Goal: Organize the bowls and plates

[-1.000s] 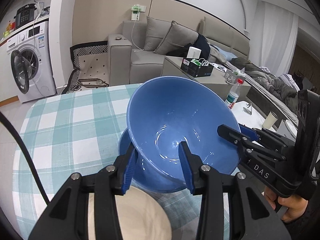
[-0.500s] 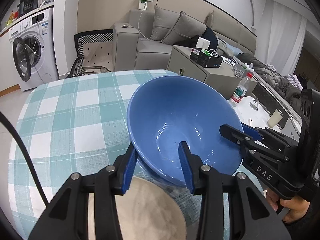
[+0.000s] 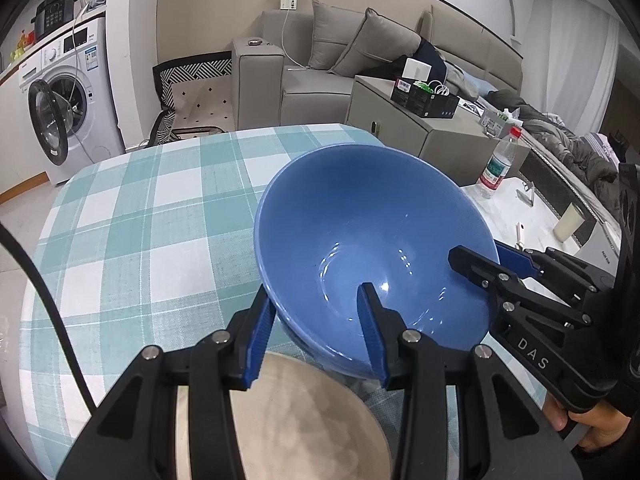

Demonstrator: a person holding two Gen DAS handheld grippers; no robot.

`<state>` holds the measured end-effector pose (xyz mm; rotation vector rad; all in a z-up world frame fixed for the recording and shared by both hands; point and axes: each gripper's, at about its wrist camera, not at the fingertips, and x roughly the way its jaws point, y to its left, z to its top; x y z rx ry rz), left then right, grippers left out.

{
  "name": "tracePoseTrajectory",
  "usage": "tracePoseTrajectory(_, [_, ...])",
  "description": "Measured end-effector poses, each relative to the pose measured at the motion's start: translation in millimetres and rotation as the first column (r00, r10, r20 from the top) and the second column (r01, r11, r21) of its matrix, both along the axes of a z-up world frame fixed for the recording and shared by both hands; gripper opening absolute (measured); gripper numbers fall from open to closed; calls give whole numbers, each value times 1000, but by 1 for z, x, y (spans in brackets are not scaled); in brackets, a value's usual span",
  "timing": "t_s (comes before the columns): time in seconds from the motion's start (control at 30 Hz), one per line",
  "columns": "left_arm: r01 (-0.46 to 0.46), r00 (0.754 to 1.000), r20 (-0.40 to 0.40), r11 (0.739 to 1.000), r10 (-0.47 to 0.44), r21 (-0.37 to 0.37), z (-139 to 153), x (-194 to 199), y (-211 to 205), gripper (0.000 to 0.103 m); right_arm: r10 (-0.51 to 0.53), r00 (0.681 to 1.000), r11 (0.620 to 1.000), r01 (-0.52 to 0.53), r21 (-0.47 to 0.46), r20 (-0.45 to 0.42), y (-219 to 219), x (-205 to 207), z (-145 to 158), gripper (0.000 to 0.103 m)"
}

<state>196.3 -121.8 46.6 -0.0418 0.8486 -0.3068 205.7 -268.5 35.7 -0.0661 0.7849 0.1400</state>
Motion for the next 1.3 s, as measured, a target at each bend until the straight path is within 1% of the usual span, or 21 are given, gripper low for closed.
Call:
tracePoseTrajectory(0.23, [-4, 1000, -2, 999, 4, 45, -7, 3, -4, 41, -7, 1000, 998, 7, -60, 7, 7, 0, -7, 27])
tracePoseTrajectory(0.33, [-4, 1000, -3, 997, 4, 77, -10, 4, -6, 41, -1, 1000, 998, 1, -65, 6, 8, 0, -9, 28])
tracePoseTrajectory(0.43, [-3, 1000, -13, 996, 4, 84, -13, 4, -7, 42, 1, 1000, 997, 0, -83, 10, 11, -1, -9, 29])
tracePoseTrajectory(0.57, [1, 1000, -6, 994, 0, 105, -14, 4, -10, 44, 4, 1000, 996, -2, -88, 16, 12, -2, -10, 30])
tracePoseTrajectory(0.63, [-1, 1000, -5, 994, 2, 105, -14, 4, -12, 45, 9, 1000, 996, -7, -90, 22, 11, -4, -10, 30])
tracePoseTrajectory(0.7, [-1, 1000, -3, 994, 1, 109, -15, 4, -12, 47, 20, 999, 996, -17, -87, 29, 12, -6, -11, 35])
tracePoseTrajectory(0.77, [5, 1000, -2, 993, -4, 119, -15, 3, -14, 48, 24, 999, 996, -21, -90, 32, 14, -8, -12, 37])
tracePoseTrajectory(0.87, [5, 1000, -7, 994, -4, 110, -14, 3, -13, 49, 33, 999, 995, -29, -98, 32, 15, -9, -12, 40])
tracePoseTrajectory(1.03, [15, 1000, -16, 996, -14, 93, -14, 3, -10, 51, 35, 999, 997, -33, -75, 25, 11, -9, -12, 44])
tracePoseTrajectory(1.17, [21, 1000, -17, 998, -20, 62, -11, 2, -6, 51, 40, 999, 998, -39, -45, 25, 5, -10, -12, 47])
tracePoseTrajectory(1.3, [26, 1000, -12, 999, -26, 42, -8, 0, -4, 51, 40, 998, 997, -37, -62, 48, 5, -13, -9, 49])
